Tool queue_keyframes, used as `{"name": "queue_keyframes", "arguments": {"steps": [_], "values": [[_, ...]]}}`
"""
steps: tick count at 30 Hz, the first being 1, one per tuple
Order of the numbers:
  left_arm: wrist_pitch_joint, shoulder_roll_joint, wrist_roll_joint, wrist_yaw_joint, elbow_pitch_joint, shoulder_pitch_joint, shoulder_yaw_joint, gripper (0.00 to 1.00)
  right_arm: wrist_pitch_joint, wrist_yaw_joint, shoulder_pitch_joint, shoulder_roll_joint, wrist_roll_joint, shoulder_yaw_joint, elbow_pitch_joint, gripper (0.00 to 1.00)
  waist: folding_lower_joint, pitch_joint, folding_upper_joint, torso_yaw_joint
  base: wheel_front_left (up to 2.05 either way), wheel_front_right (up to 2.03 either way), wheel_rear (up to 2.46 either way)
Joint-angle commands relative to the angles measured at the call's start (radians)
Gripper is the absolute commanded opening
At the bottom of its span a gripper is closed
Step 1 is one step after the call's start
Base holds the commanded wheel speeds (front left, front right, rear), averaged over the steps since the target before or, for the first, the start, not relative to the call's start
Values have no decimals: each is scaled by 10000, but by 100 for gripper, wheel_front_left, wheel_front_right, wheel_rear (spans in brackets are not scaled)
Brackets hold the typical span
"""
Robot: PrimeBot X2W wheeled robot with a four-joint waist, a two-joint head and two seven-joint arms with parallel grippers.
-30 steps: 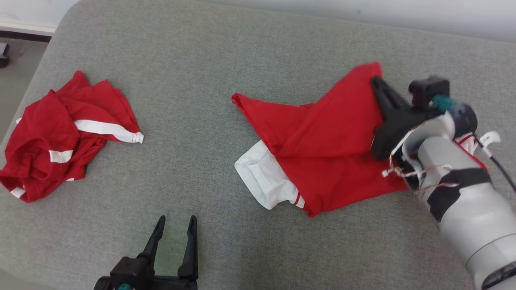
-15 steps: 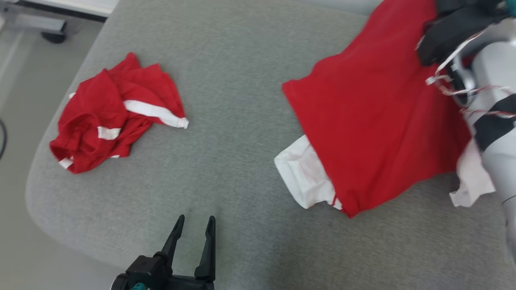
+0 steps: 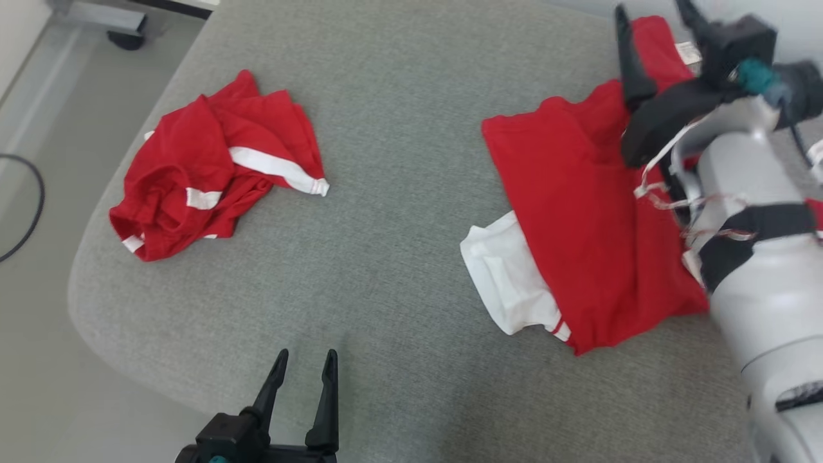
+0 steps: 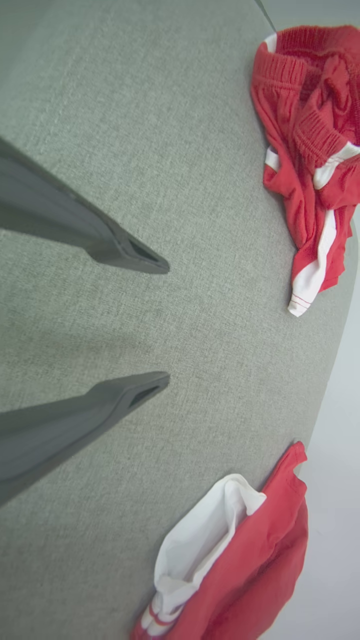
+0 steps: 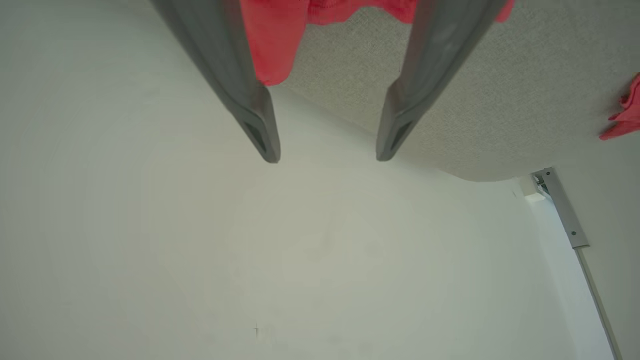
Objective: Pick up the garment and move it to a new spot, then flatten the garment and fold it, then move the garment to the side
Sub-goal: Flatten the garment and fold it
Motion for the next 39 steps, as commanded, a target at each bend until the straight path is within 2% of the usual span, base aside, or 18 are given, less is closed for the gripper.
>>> {"name": "queue_keyframes", "arguments": {"steps": [1, 11, 19, 29, 39], "values": [[-34, -4, 101, -17, -11, -94, 82, 100, -10, -22, 461, 150, 197, 70, -321, 100, 0, -287, -1, -490, 0, 0, 0], [-34, 4, 597, -211, 239, 234, 790, 100, -11, -22, 4108, 218, 1566, -190, -2743, 100, 0, -1257, -1, -1684, 0, 0, 0], [-32, 1, 879, -346, 398, 690, 1317, 100, -11, -22, 6743, 655, 1708, -621, -3941, 100, 0, -1884, -1, -2464, 0, 0, 0], [-32, -1, 945, -480, 486, 700, 1393, 100, -10, -22, 8123, 871, 1258, -1099, -4095, 100, 0, -1987, -1, -2882, 0, 0, 0], [-32, -2, 861, -483, 530, 665, 1344, 100, -12, -22, 7999, 740, 503, -1331, -3540, 100, 0, -1851, -1, -2792, 0, 0, 0]]}}
